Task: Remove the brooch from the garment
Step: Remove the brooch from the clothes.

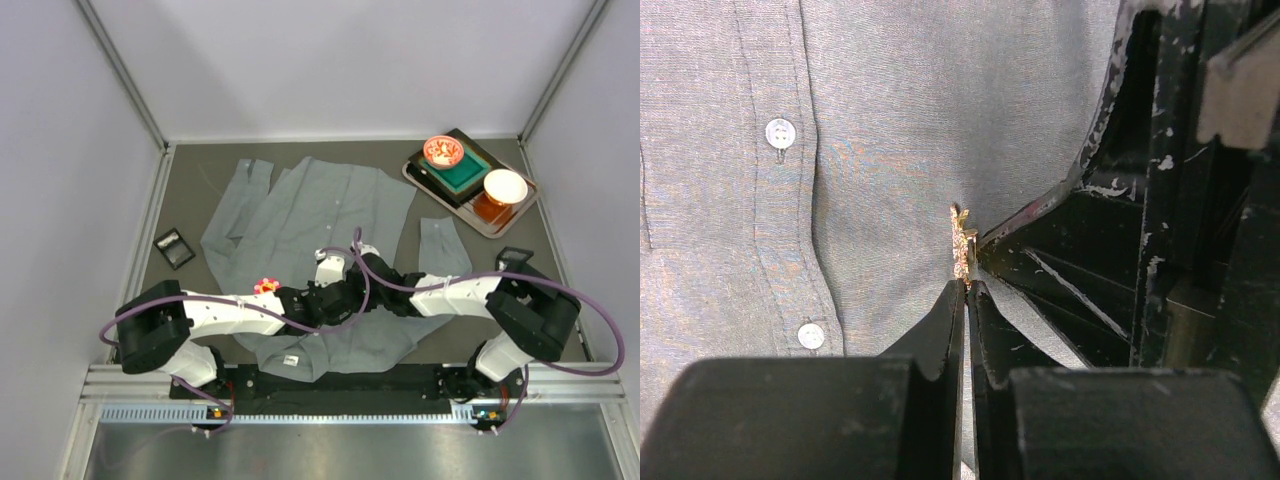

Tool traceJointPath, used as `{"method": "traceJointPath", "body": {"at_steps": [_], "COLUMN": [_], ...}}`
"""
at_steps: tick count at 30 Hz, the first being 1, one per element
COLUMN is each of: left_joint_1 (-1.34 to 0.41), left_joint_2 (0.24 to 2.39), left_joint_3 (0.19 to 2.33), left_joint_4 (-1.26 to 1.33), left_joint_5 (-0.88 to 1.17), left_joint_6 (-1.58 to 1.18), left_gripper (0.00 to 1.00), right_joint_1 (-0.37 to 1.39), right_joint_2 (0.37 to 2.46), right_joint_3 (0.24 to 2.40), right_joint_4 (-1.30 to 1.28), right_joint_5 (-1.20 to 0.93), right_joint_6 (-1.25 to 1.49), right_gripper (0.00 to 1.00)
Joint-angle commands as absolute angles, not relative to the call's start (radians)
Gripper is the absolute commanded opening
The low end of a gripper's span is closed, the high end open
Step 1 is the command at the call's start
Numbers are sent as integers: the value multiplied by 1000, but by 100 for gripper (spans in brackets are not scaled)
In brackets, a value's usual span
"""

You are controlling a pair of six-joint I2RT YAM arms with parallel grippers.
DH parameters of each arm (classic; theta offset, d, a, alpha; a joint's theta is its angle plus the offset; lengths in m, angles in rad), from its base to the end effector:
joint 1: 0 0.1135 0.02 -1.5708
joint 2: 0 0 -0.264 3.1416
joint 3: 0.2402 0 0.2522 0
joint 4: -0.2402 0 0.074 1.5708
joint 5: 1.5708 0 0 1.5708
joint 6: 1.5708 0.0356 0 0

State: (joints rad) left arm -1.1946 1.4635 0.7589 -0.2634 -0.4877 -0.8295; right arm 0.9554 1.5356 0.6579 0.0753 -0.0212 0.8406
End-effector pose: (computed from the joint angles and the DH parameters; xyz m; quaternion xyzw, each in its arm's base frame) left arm 0.1173 -0.2515 0.1762 0.0978 0.9243 -0.1220 0.3482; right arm 0.1665 0.2369 0.1484 -0.0571 0.9253 0.2992 0.2259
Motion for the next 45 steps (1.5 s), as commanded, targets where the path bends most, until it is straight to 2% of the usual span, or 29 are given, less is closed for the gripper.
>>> {"method": "traceJointPath", "body": {"at_steps": [1,19,27,34,42,45], "left_joint_1": [-1198,-1197,-1190,-1183,-1180,-1180], "left_joint_2": [1448,1457,1445,1419,1416,1411], "left_joint_3": [749,759,746,719,727,726], "left_joint_4": [-222,-212,-204,-190,-216,-225], "left_joint_5": [-457,-374,-362,-331,-336,-342], "left_joint_6": [-861,-896,-908,-917,-920,-923], "left_gripper": [0,0,0,0,0,0], "right_joint_1": [979,1034,1057,1057,1057,1057], "right_joint_2": [1558,1563,1571,1505,1460,1453], "right_joint_3": [709,683,634,506,488,509], "right_joint_4": [133,247,457,640,589,493], "right_joint_5": [-25,-11,-63,-118,-39,44], "right_joint_6": [850,781,681,555,548,578], "right_gripper": [0,0,0,0,0,0]}}
